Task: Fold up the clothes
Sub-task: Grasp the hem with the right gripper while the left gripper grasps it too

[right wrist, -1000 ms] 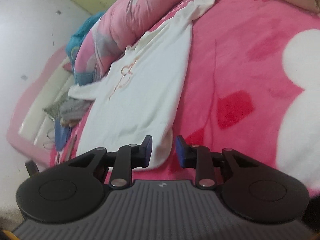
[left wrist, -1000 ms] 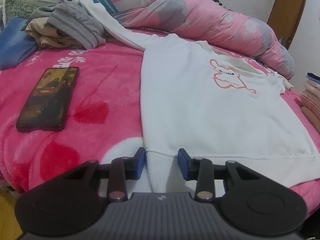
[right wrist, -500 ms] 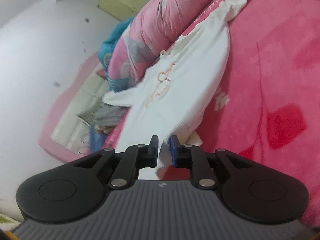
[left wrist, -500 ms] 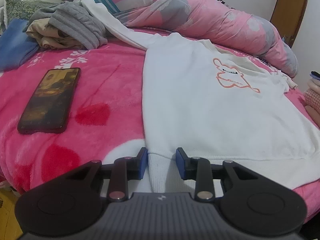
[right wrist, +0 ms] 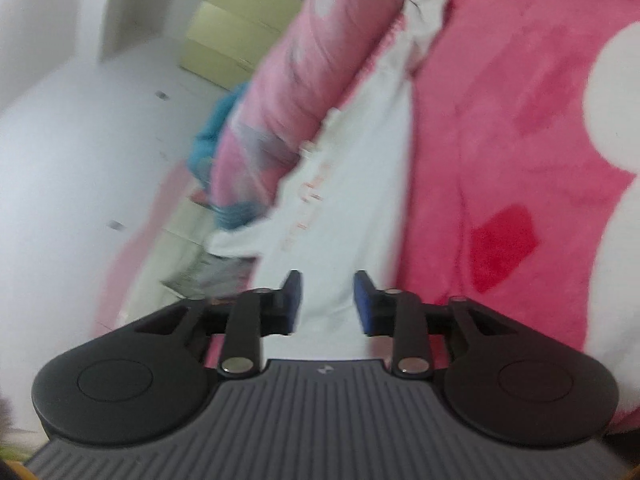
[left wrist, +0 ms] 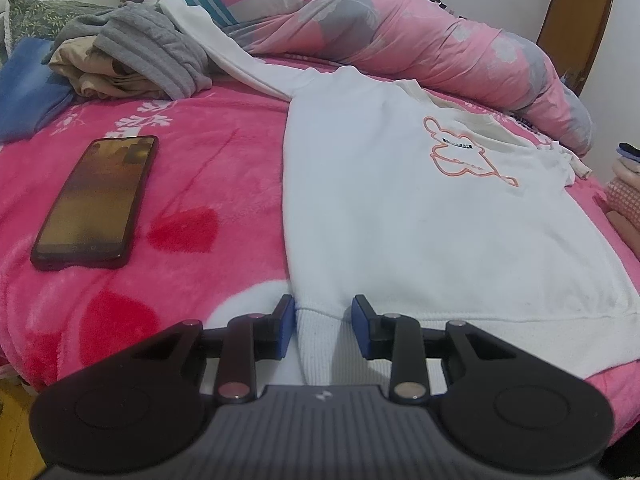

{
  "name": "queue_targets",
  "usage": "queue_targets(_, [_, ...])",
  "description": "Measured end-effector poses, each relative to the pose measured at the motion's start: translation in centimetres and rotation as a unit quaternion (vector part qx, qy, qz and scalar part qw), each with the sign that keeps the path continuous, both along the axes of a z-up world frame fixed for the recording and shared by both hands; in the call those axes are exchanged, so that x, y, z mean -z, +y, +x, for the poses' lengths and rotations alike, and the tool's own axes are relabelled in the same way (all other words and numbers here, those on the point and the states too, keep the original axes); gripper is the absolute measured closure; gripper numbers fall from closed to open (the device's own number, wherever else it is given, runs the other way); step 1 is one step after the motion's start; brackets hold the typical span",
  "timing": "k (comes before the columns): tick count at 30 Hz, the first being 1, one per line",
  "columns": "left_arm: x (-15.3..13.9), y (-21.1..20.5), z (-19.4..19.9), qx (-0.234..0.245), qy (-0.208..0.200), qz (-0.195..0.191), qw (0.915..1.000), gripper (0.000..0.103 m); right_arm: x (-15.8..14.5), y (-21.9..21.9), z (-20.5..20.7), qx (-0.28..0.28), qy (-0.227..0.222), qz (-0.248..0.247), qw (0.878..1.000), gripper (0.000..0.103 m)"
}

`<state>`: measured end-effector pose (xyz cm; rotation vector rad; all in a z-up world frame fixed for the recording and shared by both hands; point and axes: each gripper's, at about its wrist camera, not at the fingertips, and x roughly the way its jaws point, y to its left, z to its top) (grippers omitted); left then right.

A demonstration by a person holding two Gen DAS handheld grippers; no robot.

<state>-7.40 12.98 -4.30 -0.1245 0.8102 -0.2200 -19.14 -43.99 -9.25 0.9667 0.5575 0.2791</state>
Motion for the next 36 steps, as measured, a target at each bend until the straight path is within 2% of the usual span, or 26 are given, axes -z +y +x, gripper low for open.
queue_targets(2, [0.0, 0.1, 0.0, 0.001, -0.001, -0.002, 1.0000, 0.071, 0.4, 0.4, 1.6, -0.002, 0.020, -0.009, 1.000, 0.067])
queue_targets(11, [0.3, 0.8, -0.2, 0.012, -0.008, -0.019, 0.9997, 0.070, 0.8, 2.6, 1.5, -0.045, 0.092, -0.063, 0.993, 0.070])
queue_targets(14, [0.3, 1.0, -0.3, 0.018, -0.009, -0.024, 0.9995, 0.070, 0.9, 2.9, 1.0, -0.047, 0.095, -0.061, 0.992, 0.072])
queue_targets(16, [0.4, 1.1, -0.4, 0.021, -0.009, -0.027, 0.9994, 0.070, 0.9, 3.0, 0.8, -0.046, 0.096, -0.059, 0.993, 0.083])
queue_targets(17, [0.4, 1.2, -0.4, 0.021, -0.009, -0.028, 0.9993, 0.070, 0.9, 3.1, 0.8, -0.045, 0.096, -0.057, 0.993, 0.092])
queue_targets(18, [0.4, 1.2, -0.5, 0.022, -0.009, -0.030, 0.9993, 0.070, 0.9, 3.2, 0.7, -0.044, 0.097, -0.056, 0.993, 0.094])
queue_targets(21, [0.4, 1.3, -0.8, 0.024, -0.009, -0.033, 0.9991, 0.070, 0.8, 3.8, 0.9, -0.043, 0.100, -0.076, 0.991, 0.094])
queue_targets(26, [0.3, 1.2, -1.6, 0.029, -0.010, -0.039, 0.9988, 0.068, 1.1, 4.1, 1.2, -0.032, 0.109, -0.073, 0.991, 0.092])
queue_targets(29, [0.4, 1.1, -1.8, 0.023, -0.010, -0.044, 0.9987, 0.068, 0.8, 4.6, 1.3, -0.027, 0.106, -0.088, 0.990, 0.095])
queue_targets(32, [0.4, 1.1, -1.9, 0.018, -0.008, -0.046, 0.9988, 0.079, 0.0, 5.1, 1.0, -0.017, 0.099, -0.102, 0.990, 0.097])
queue_targets(34, [0.4, 1.1, -2.0, 0.007, -0.004, -0.050, 0.9987, 0.096, -0.5, 5.4, 0.7, -0.009, 0.093, -0.113, 0.989, 0.098])
queue_targets(36, [0.2, 1.1, -2.1, 0.001, -0.006, -0.055, 0.9985, 0.099, -1.0, 5.4, 0.6, -0.004, 0.089, -0.120, 0.989, 0.098])
